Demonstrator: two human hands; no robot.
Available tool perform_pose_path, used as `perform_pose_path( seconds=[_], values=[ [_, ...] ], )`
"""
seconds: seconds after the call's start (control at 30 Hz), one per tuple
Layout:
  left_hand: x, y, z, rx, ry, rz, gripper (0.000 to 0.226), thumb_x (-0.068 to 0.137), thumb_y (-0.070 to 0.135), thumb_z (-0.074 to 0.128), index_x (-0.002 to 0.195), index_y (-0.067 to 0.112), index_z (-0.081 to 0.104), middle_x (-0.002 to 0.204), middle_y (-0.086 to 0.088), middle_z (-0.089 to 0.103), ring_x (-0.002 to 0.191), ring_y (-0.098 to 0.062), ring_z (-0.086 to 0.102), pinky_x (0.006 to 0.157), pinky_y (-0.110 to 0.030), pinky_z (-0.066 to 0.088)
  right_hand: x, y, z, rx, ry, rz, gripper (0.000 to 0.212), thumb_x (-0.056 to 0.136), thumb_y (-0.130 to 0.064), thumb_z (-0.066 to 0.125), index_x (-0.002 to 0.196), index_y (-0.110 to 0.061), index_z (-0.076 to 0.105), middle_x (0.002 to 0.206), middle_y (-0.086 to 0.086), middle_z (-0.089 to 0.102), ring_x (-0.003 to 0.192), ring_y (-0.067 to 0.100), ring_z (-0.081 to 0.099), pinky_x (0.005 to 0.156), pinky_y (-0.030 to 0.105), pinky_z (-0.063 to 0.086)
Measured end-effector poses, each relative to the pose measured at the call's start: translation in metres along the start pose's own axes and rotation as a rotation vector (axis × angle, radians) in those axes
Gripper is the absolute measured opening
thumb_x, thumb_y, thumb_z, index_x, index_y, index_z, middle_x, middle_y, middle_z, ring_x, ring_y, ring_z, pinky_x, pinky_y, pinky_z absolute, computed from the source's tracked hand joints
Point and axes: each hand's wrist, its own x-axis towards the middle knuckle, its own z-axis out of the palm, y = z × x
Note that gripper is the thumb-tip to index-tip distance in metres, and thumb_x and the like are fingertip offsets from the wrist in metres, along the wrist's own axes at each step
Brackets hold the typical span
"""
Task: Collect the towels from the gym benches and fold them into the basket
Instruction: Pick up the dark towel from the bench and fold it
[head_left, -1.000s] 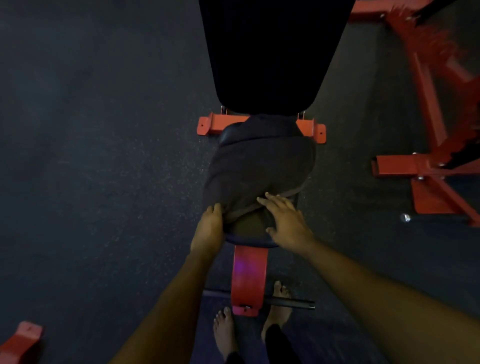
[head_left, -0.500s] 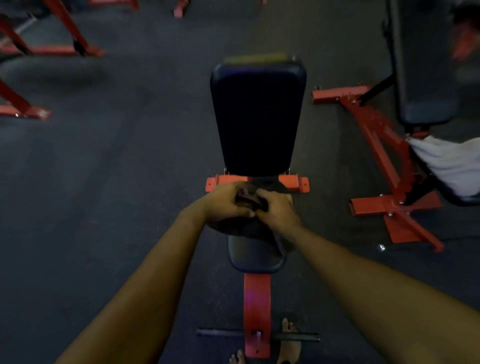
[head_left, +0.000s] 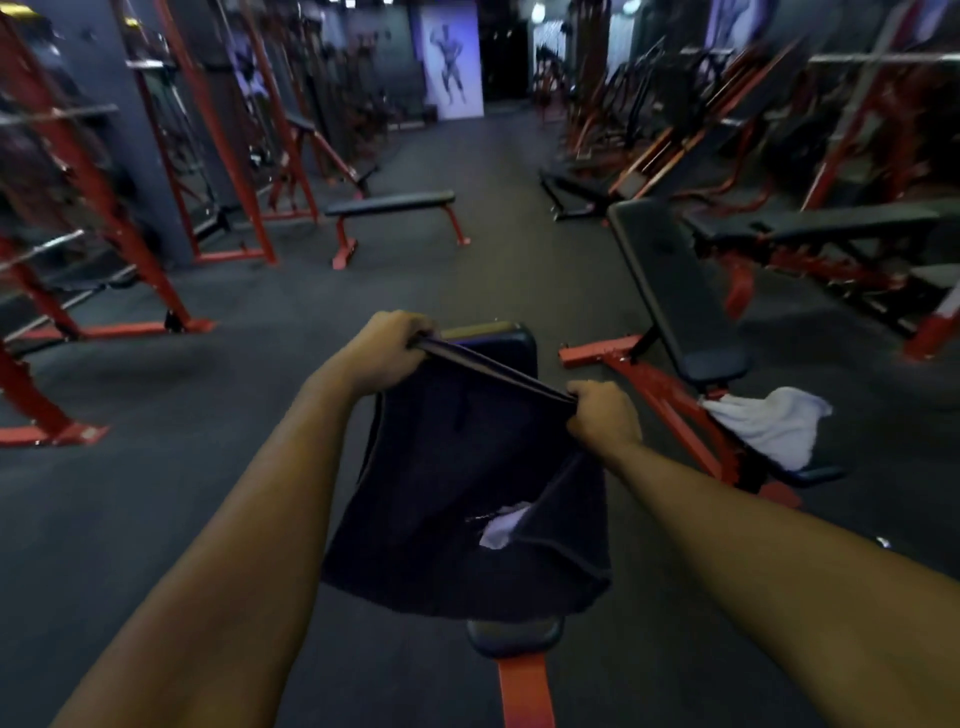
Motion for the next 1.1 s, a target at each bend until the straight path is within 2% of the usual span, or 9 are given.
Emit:
perform_pose_path(
  seconds=[0.17,0.33,0.47,0.57,0.67,0.8,0.9,1.0,1.1],
  values=[
    [-0.022,-0.005,-0.043,-0.045,0.17,-0.099,0.013,0.08,0.006,0.053,0.072,0.011,0.062,0.074,-0.009,0.067,0.077,-0.027,0.064,0.071,-0.041,0.051,0.002,0.022,-0.04,-0.007,0.008,0.09,0.028,0.071,-0.014,0.06,0.095,-0.017,0.074,0.097,0.016,0.074,0.095,0.036,0.069,0.079,0.038,0.056],
    [-0.041,-0.013,-0.062,-0.14,0.346,-0.287,0.011,0.085,0.012,0.059,0.075,0.011,0.063,0.075,-0.01,0.067,0.077,-0.027,0.063,0.069,-0.036,0.048,0.008,0.063,-0.079,0.053,0.008,0.241,0.017,0.076,-0.016,0.058,0.088,-0.017,0.069,0.101,0.015,0.072,0.094,0.036,0.068,0.074,0.035,0.051],
    [-0.047,-0.005,-0.063,-0.18,0.526,-0.427,0.011,0.089,0.012,0.056,0.083,0.005,0.062,0.081,-0.013,0.065,0.076,-0.026,0.057,0.067,-0.03,0.039,0.012,0.076,-0.109,0.365,0.135,0.235,0.008,0.08,-0.01,0.063,0.083,-0.016,0.058,0.086,0.012,0.066,0.081,0.032,0.061,0.068,0.035,0.047],
    [-0.051,0.007,-0.058,-0.201,0.715,-0.533,0.016,0.089,0.007,0.052,0.092,-0.002,0.065,0.092,-0.023,0.066,0.081,-0.033,0.057,0.071,-0.033,0.039,0.004,0.067,-0.131,0.803,0.054,0.108,0.007,0.086,-0.01,0.069,0.089,-0.004,0.067,0.076,0.012,0.065,0.069,0.026,0.062,0.056,0.027,0.048],
    [-0.054,0.022,-0.057,-0.223,0.83,-0.721,0.022,0.09,0.009,0.054,0.103,-0.004,0.065,0.106,-0.029,0.064,0.1,-0.044,0.06,0.081,-0.04,0.046,0.003,0.053,-0.146,1.04,-0.002,0.18,0.018,0.086,-0.007,0.07,0.101,0.002,0.069,0.08,0.014,0.069,0.056,0.018,0.067,0.049,0.023,0.052],
    [-0.045,0.04,-0.062,-0.259,0.731,-0.879,0.023,0.085,0.005,0.057,0.104,-0.006,0.064,0.111,-0.028,0.062,0.103,-0.044,0.06,0.081,-0.041,0.05,0.016,0.027,-0.145,0.626,0.25,0.455,0.028,0.077,-0.025,0.074,0.098,-0.008,0.072,0.097,0.011,0.07,0.089,0.031,0.067,0.073,0.03,0.05],
    [-0.035,0.058,-0.061,-0.287,0.568,-0.894,0.022,0.082,0.008,0.06,0.102,-0.002,0.062,0.107,-0.021,0.061,0.097,-0.037,0.062,0.078,-0.038,0.052,0.017,-0.008,-0.14,0.548,0.247,0.545,0.035,0.082,-0.023,0.066,0.108,0.0,0.069,0.11,0.02,0.07,0.102,0.037,0.067,0.085,0.036,0.054],
    [-0.024,0.08,-0.049,-0.304,0.44,-0.846,0.027,0.079,0.016,0.061,0.102,0.001,0.063,0.104,-0.018,0.063,0.094,-0.035,0.064,0.08,-0.039,0.057,0.013,-0.047,-0.13,0.61,0.059,0.41,0.015,0.085,-0.011,0.057,0.087,0.002,0.064,0.08,0.016,0.067,0.068,0.03,0.066,0.06,0.032,0.052],
    [-0.016,0.098,-0.031,-0.334,0.338,-0.779,0.029,0.079,0.018,0.059,0.101,0.0,0.064,0.104,-0.019,0.064,0.095,-0.036,0.065,0.082,-0.041,0.059,0.006,-0.081,-0.114,0.558,-0.061,0.273,0.013,0.085,-0.011,0.055,0.078,-0.003,0.062,0.06,0.009,0.059,0.046,0.021,0.056,0.04,0.022,0.042]
  ],
)
